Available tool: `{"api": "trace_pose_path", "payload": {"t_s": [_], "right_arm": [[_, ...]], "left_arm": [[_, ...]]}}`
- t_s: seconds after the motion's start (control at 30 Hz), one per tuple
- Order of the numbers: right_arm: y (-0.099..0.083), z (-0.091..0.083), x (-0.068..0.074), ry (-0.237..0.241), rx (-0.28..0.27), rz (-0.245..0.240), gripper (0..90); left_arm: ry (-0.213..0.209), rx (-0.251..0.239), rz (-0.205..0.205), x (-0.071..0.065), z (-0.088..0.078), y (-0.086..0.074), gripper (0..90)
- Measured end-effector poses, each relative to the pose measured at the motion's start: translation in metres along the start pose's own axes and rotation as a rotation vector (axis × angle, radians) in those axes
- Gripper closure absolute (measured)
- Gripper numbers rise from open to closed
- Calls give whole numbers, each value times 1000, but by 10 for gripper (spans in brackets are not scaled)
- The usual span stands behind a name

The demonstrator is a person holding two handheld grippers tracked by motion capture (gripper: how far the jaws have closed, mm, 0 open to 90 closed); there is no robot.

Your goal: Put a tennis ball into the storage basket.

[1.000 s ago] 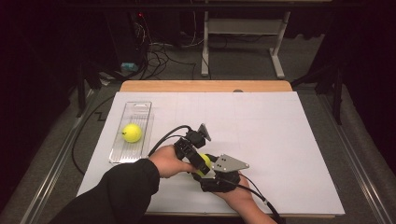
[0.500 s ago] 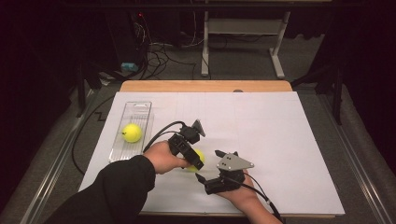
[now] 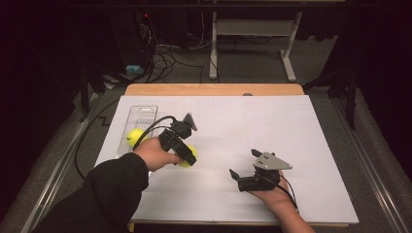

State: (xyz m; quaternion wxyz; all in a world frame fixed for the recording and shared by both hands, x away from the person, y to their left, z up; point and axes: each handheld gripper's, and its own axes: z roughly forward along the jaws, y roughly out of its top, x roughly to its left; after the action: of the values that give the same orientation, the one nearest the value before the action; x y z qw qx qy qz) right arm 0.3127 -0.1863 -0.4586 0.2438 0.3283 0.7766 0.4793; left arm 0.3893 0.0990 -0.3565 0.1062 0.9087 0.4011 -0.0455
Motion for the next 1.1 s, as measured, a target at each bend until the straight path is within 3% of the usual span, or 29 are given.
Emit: {"api": "trace_pose_path", "payload": {"t_s": [0.27, 0.5, 0.73, 1.1], "right_arm": [[-10, -17, -32, -88, -1, 32, 0], [-16, -31, -48, -140, -13, 41, 0], [-21, -44, -60, -175, -17, 54, 0], [-26, -61, -64, -187, -29, 61, 0]], "left_arm": [[35, -9, -43, 23, -24, -14, 267], [67, -12, -94, 44, -40, -29, 268], [109, -8, -150, 66, -56, -48, 268], [163, 2, -223, 90, -71, -77, 267]]}}
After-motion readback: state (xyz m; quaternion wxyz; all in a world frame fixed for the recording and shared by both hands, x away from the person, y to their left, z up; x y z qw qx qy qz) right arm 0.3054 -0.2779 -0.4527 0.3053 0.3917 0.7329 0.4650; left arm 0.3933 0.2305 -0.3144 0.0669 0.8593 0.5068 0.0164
